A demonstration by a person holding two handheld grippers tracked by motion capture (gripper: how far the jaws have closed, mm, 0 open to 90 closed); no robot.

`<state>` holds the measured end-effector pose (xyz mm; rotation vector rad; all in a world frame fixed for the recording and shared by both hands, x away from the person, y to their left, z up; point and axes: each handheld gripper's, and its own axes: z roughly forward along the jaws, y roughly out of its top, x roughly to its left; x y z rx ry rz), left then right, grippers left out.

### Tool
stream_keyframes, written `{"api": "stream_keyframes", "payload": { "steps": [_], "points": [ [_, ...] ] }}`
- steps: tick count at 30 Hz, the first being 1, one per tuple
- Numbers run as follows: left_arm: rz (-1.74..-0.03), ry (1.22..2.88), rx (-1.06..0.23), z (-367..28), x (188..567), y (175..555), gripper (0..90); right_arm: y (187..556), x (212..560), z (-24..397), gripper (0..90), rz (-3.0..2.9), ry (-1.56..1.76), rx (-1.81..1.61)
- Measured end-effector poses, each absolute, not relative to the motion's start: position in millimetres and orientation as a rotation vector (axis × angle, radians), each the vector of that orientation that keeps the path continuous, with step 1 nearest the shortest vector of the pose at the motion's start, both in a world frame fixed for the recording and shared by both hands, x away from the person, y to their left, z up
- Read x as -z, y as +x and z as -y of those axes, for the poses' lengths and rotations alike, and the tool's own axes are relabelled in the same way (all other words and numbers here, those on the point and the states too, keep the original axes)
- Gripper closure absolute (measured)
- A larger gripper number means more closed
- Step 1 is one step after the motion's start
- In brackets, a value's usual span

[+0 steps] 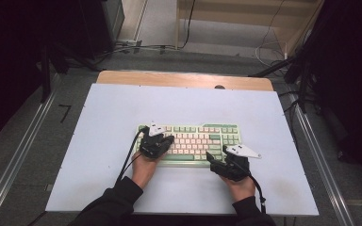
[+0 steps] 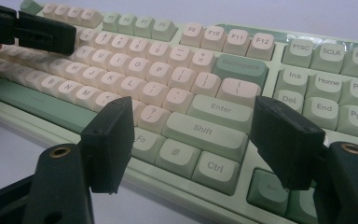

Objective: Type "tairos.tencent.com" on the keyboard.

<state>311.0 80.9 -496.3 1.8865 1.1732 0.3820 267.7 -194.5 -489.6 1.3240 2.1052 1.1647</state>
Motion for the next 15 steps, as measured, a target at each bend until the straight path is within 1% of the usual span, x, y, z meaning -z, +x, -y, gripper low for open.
{"api": "stream_keyframes", "payload": {
  "steps": [4, 9, 12, 15],
  "points": [
    [-1.166, 1.873, -0.349, -82, 495, 310, 90.0, 268, 490, 195, 28.9, -2.106, 1.326, -1.164],
    [-1.151, 1.850, -0.352, -82, 491, 308, 90.0, 268, 490, 195, 28.9, -2.105, 1.326, -1.163],
    [-1.136, 1.835, -0.344, -84, 488, 307, 85.7, 268, 489, 195, 28.9, -2.100, 1.327, -1.165],
    [-1.117, 1.807, -0.336, -86, 485, 304, 77.4, 268, 489, 195, 28.9, -2.101, 1.324, -1.166]
  ]
}}
